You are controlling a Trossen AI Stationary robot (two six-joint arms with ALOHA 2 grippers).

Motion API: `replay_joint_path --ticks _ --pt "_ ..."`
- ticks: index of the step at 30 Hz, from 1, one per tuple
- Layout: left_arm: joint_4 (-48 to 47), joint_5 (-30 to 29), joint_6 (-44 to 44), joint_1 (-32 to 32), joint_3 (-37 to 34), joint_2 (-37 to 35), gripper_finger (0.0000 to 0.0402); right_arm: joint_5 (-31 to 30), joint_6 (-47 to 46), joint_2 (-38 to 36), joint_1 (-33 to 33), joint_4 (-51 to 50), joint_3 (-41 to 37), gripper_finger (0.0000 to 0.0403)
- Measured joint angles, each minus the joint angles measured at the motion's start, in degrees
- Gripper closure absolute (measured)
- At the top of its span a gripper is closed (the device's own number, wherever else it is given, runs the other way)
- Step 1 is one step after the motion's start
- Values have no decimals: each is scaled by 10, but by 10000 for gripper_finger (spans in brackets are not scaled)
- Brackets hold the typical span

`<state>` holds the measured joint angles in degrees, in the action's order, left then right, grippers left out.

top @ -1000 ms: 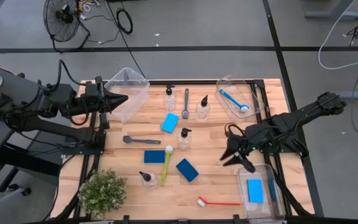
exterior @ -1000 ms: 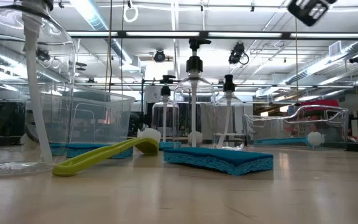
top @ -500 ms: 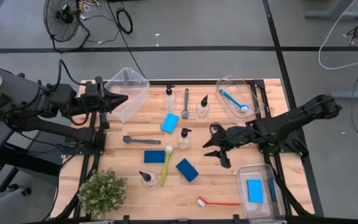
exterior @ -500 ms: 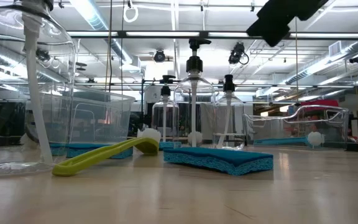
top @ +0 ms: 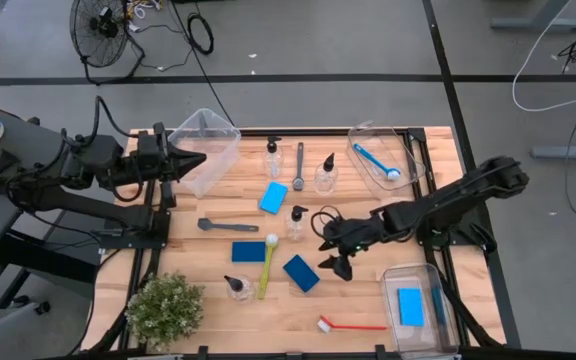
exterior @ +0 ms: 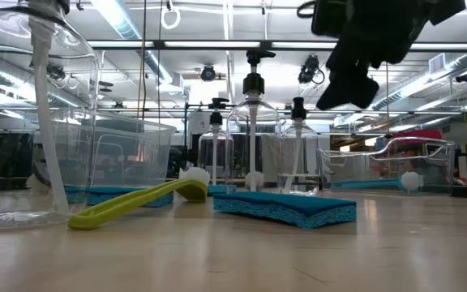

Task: Pick & Place Kitchen Sink Supplies
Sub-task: Put the blue sponge into the bottom transparent bin

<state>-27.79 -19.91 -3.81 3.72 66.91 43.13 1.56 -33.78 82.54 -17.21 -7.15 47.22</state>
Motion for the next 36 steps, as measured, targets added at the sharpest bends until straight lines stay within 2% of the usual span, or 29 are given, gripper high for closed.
replay_joint_path --ticks 7,12,20,25,36 --pt "-1 0 0 0 0 0 385 -6 -98 43 0 52 0 135" --pt "-3 0 0 0 0 0 385 -12 -110 70 -1 89 0 136" --pt "-5 0 1 0 0 0 385 -57 -100 119 -10 124 0 149" --pt "-5 0 0 0 0 0 385 -77 -58 160 -17 183 1 153" --pt "-10 0 0 0 0 0 385 -132 -3 214 -17 222 0 154"
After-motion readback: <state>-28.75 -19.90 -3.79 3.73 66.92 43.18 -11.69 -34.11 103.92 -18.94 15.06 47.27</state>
